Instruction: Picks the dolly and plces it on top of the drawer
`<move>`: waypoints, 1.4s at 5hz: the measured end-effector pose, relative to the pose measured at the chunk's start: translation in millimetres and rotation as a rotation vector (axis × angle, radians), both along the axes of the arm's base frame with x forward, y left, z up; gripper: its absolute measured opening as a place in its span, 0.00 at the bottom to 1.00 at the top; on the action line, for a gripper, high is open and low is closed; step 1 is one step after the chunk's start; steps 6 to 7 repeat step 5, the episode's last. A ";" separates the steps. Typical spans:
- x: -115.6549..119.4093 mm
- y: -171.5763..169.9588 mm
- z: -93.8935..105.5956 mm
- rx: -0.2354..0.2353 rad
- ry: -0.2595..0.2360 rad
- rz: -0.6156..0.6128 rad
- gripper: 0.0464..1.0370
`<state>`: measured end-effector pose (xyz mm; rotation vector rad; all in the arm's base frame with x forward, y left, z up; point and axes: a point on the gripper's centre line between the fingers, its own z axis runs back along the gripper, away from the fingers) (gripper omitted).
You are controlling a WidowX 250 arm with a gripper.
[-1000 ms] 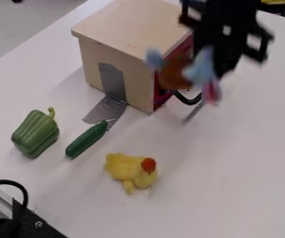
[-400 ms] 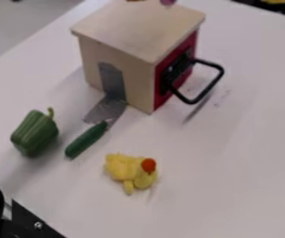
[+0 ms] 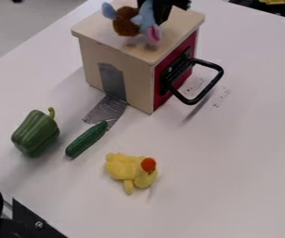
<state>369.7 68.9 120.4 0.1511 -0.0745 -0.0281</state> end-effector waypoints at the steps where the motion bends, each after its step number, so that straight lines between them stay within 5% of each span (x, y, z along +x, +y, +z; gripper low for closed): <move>1: -0.1 4.3 -0.3 0.001 0.000 0.013 0.47; 2: -3.0 3.1 1.2 -0.012 0.013 0.012 0.80; 3: -3.1 0.3 33.3 -0.030 -0.058 0.002 0.97; 5: -11.1 -8.7 80.6 -0.097 -0.141 -0.043 0.96; 7: -11.1 -8.7 80.6 -0.097 -0.141 -0.043 0.96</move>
